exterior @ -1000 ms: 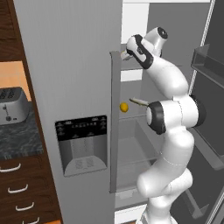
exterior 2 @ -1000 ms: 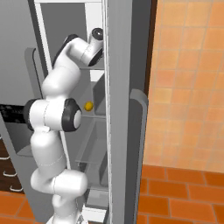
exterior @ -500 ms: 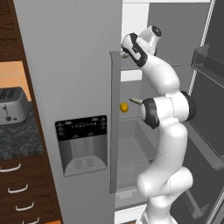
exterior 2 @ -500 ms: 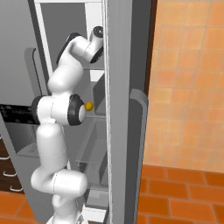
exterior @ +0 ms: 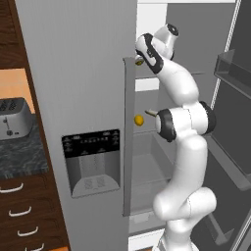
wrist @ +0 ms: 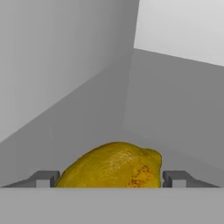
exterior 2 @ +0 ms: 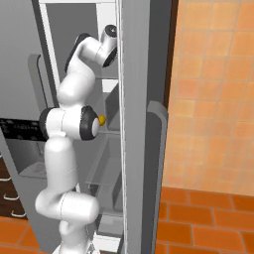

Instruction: Place one lemon and one fish in each tupperware on the nearby counter, to pack two identical lunches.

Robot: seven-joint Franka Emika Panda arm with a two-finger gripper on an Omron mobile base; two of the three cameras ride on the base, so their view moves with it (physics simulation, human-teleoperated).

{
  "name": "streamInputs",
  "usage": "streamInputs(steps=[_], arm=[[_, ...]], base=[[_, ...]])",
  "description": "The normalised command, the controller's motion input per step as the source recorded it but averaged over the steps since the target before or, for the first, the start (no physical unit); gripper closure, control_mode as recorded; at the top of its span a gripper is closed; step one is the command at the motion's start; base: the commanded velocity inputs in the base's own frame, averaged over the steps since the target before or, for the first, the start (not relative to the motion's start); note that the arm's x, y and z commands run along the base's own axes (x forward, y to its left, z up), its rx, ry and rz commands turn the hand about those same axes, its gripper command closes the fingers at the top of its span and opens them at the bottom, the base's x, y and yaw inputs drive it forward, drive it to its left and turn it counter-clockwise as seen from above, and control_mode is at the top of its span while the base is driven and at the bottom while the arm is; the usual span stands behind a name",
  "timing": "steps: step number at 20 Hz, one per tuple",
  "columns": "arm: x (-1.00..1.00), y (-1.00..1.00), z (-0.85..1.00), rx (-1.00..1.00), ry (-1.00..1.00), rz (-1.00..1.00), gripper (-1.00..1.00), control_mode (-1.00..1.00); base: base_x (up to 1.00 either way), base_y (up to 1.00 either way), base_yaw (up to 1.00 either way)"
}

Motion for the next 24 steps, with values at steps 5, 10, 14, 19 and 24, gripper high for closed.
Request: streamInputs(steps=[5,10,14,19,24], arm=[[-0.03,0.02,-0.19,-0.05,0.0,0.04,1.0,-1.0],[-0.96,-0.23,-0.08,-0.08,-0.21,-0.04,1.0,-1.0],[-1.0,-0.03,-0.3,-0.14,-0.39,-0.13,1.0,-1.0],[-1.0,0.0,-0.3,-0.13,-0.41,-0.08,1.0,-1.0],[-1.0,0.0,0.34,0.02,-0.1,-0.18,1.0,-1.0]], base=[[0.0,0.0,0.0],[0.0,0.0,0.0],[0.0,0.0,0.0],[0.0,0.0,0.0],[0.0,0.0,0.0]])
